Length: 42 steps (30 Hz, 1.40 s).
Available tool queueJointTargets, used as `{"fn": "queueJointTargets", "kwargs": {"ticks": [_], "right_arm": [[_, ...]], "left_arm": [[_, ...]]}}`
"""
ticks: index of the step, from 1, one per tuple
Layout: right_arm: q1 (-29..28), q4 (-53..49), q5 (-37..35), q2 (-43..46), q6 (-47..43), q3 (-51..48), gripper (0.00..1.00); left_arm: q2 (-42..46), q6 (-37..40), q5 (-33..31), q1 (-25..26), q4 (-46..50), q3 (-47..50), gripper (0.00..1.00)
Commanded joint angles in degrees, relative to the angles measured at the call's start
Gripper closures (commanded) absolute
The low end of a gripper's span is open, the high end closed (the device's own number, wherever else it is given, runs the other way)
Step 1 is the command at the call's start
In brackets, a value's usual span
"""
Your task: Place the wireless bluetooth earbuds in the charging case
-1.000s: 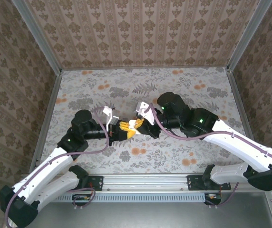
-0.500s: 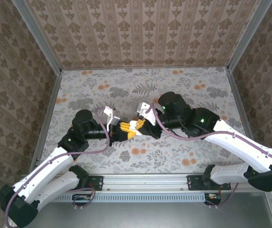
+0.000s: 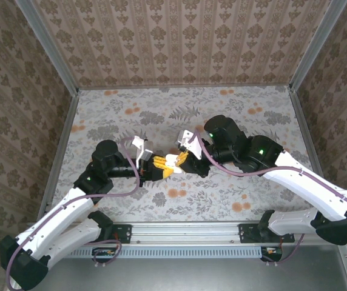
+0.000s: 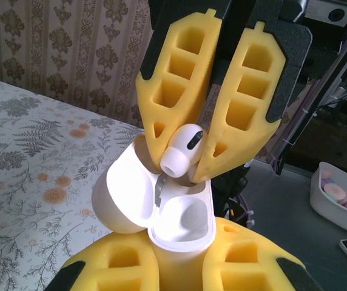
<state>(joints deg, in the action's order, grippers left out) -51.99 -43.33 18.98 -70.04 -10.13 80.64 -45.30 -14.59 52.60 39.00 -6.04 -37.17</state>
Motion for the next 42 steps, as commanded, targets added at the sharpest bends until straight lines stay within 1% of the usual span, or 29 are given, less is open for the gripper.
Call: {"fn": "queueJointTargets", "kwargs": {"ticks": [1,6,10,17,20,22,25,28,31,36,42], "right_arm": [[-0.11,-4.66,3.28,1.22,0.45,0.74,0.89],[-0.11,-3.43,2.63,2.47,0.81,0.15,0.89],[-0.10,-2.23,4.22,2.89,1.65,-1.08,0.89],[-0.18,-2.39,6.81,1.76,1.79,-2.23,0.88],[-0.15,-3.04,4.21,2.00,0.95,-2.12,0.89],[-0.17,-1.80,-0.08,3.19,0.82,-2.29,0.89],[-0.14,2.73,-4.17,6.23,0.61,-3.61,0.89],[-0.15,7.42,-6.17,9.48,-0.41,-5.46,0.89],[-0.18,8.33,-6.63,9.88,-1.85,-5.71,0.88],[-0.39,8.12,-4.43,8.20,-2.55,-5.40,0.88],[-1.10,7.36,-4.56,6.17,-4.06,-5.35,0.88]], "left_arm": [[0.75,2.90,-0.27,0.27,-4.84,-1.54,1.00],[0.74,6.87,-1.06,1.51,-4.61,-0.79,1.00],[0.93,10.61,-3.44,3.14,-3.06,-0.74,1.00],[1.00,12.47,-5.65,3.51,-2.83,-0.72,1.00],[1.35,12.50,-6.28,3.52,-2.92,-0.63,1.00],[1.29,12.39,-6.06,3.46,-3.01,-0.44,1.00],[0.96,11.96,-5.48,3.53,-3.09,-0.25,1.00],[0.83,11.76,-5.34,3.51,-3.42,0.08,1.00],[0.67,11.51,-5.37,3.53,-3.88,0.21,1.00],[0.06,11.03,-4.61,3.47,-3.89,-0.06,1.00],[-0.05,10.50,-4.19,3.51,-3.99,-0.14,1.00]]}}
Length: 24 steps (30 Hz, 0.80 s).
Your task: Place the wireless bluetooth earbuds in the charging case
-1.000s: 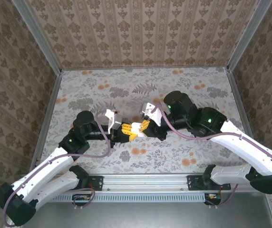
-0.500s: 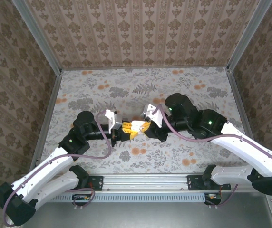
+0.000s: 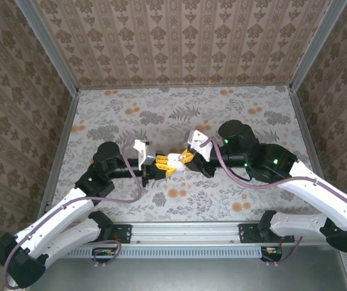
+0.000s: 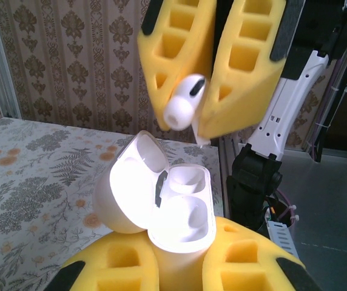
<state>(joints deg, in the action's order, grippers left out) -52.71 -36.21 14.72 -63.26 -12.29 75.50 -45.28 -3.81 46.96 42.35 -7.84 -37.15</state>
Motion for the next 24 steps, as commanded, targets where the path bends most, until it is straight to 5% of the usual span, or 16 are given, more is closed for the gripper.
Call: {"fn": "queueJointTargets", "kwargs": {"ticks": [1,24], "right_arm": [[-0.44,0.23,-0.55,-0.71,-2.07,-0.29,0.88],[-3.63,-2.85,-5.05,-1.69,-9.06,-3.74,0.85]], "left_arm": [[0.01,-0.35,1.55,0.18,-2.21,-0.23,1.00],[-0.40,-2.75,0.72,0.05,-5.05,-0.23,1.00]]}}
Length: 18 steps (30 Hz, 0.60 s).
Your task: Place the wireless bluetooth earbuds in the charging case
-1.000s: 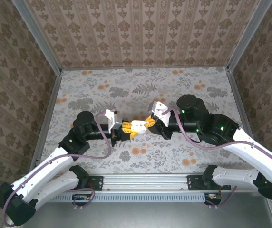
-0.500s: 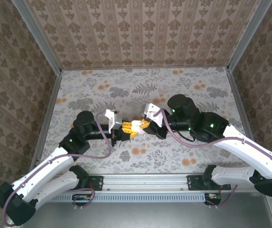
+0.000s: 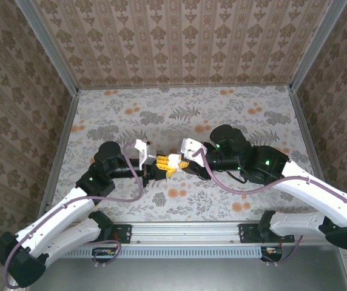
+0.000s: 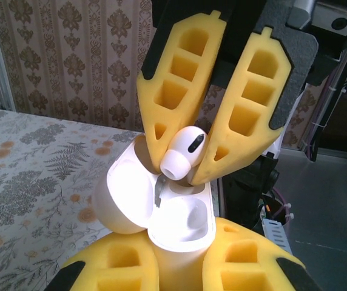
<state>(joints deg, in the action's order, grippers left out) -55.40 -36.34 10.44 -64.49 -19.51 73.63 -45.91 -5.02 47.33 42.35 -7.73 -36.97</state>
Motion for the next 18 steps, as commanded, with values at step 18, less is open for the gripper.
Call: {"fn": "queueJointTargets", "kwargs": {"ticks": [18], "right_arm": [[-0.94,-0.14,2.57,-0.29,2.19,-3.36,0.70]], "left_arm": [[0.43,-2.46,-1.50,0.09,-5.89,0.83,1.00]]}}
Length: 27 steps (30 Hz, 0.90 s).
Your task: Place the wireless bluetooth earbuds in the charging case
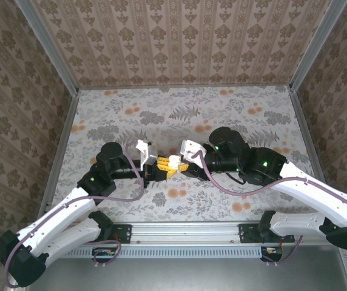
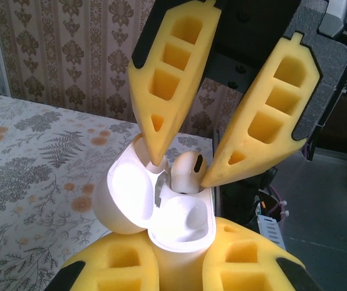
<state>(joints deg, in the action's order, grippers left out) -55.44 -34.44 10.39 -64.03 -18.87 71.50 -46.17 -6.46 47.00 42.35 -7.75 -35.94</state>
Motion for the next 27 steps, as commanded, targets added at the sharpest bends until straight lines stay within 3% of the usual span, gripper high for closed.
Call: {"fn": "queueJointTargets", "kwargs": {"ticks": [1,7,14,27], "right_arm": [[-0.84,-1.96,2.57,-0.74,2.12,-1.02,0.70],[0.52,0.80,4.63,0.08,7.06,0.44,0.65],[3.47,2.08,7.59,0.82,14.22,3.18,0.51],[8.17,1.81,6.22,1.21,26.93,7.13,0.48]], "left_arm": [[0.75,-1.04,-1.29,0.09,-5.78,-0.11,1.00],[0.80,-0.91,-2.41,-0.02,-5.61,0.39,1.00],[1.04,-1.10,-3.58,-0.05,-5.57,0.82,1.00],[2.05,-1.89,-6.49,-0.34,-5.21,1.71,1.00]]}}
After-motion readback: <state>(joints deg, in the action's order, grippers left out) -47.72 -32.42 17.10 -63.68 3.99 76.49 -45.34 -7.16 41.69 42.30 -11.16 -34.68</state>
